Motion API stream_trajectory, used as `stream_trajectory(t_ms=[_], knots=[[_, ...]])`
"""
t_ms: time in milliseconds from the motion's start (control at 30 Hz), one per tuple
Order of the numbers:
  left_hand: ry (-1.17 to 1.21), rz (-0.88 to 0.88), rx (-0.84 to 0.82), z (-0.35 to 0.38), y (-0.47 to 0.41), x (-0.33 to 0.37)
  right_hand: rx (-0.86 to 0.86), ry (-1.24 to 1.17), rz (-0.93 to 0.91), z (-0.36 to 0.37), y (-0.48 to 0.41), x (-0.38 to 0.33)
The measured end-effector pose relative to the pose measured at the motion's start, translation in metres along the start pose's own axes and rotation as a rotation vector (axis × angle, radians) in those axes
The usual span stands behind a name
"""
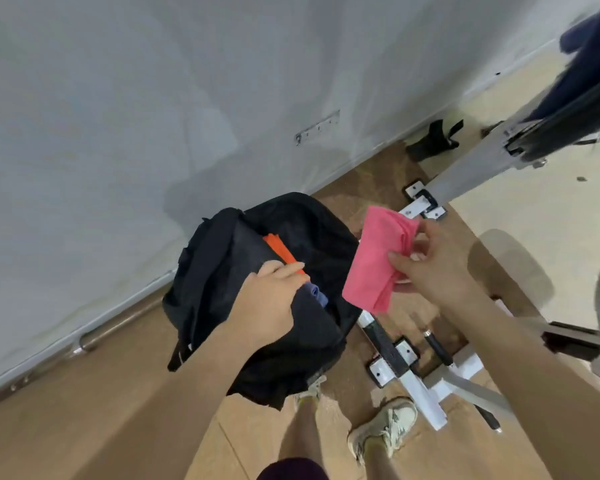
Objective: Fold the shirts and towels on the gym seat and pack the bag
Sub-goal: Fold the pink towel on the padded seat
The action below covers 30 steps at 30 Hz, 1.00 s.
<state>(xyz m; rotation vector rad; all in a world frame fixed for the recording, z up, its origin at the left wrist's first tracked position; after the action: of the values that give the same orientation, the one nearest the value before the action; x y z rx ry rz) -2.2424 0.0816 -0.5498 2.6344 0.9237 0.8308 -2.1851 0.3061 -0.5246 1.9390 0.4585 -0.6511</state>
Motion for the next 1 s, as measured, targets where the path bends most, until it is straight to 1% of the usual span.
stream_trajectory(t_ms=[67, 133, 267, 367, 400, 500, 567, 600, 667, 733, 800, 833, 867, 933, 967, 1000], knots=[[-0.197, 0.106, -0.113, 0.028, -0.023, -0.002, -0.024, -0.06, 0.073, 0.022, -0.026, 0.018], [-0.303, 0.152, -0.191, 0.049, -0.036, -0.011, -0.064, -0.108, 0.14, 0.044, -0.045, 0.034], [-0.365, 0.213, -0.096, 0.058, -0.035, -0.02, -0.096, -0.291, 0.223, 0.076, -0.082, 0.042], [-0.307, 0.263, 0.003, 0.06, -0.023, -0.024, -0.17, -0.476, 0.301, 0.112, -0.099, 0.038], [-0.292, 0.284, 0.031, 0.059, -0.018, -0.025, -0.195, -0.464, 0.315, 0.125, -0.1, 0.039], [-0.288, 0.331, 0.103, 0.05, -0.009, -0.028, -0.239, -0.259, 0.329, 0.155, -0.097, 0.055], [-0.286, 0.354, 0.13, 0.045, -0.008, -0.028, -0.205, -0.121, 0.311, 0.158, -0.091, 0.07], [-0.287, 0.361, 0.144, 0.043, -0.009, -0.028, -0.16, -0.003, 0.25, 0.155, -0.09, 0.073], [-0.297, 0.359, 0.163, 0.042, -0.01, -0.028, -0.076, 0.328, 0.042, 0.151, -0.086, 0.066], [-0.301, 0.354, 0.177, 0.042, -0.012, -0.029, -0.062, 0.564, -0.141, 0.155, -0.077, 0.057], [-0.299, 0.346, 0.17, 0.043, -0.013, -0.028, -0.089, 0.731, -0.186, 0.158, -0.074, 0.055], [-0.302, 0.342, 0.166, 0.044, -0.013, -0.028, -0.117, 0.769, -0.188, 0.158, -0.076, 0.056], [-0.306, 0.336, 0.163, 0.044, -0.013, -0.029, -0.168, 0.723, -0.187, 0.158, -0.077, 0.055], [-0.313, 0.324, 0.155, 0.044, -0.011, -0.029, -0.337, 0.476, -0.161, 0.166, -0.075, 0.058], [-0.317, 0.319, 0.152, 0.043, -0.01, -0.028, -0.402, 0.417, -0.172, 0.173, -0.074, 0.06], [-0.324, 0.314, 0.148, 0.041, -0.01, -0.028, -0.412, 0.467, -0.212, 0.178, -0.072, 0.063]])
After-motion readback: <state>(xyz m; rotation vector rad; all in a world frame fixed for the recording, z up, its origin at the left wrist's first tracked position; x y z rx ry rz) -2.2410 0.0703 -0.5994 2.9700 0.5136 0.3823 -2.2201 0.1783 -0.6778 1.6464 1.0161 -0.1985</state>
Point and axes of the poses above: each hand's wrist, its own y-axis away from the middle knuckle, its own z-axis out of the palm, x = y × z, the point moved 9 cm from there along -y, towards the middle knuckle, and after that the axes turned 10 degrees about z, right-handed, at the moved point
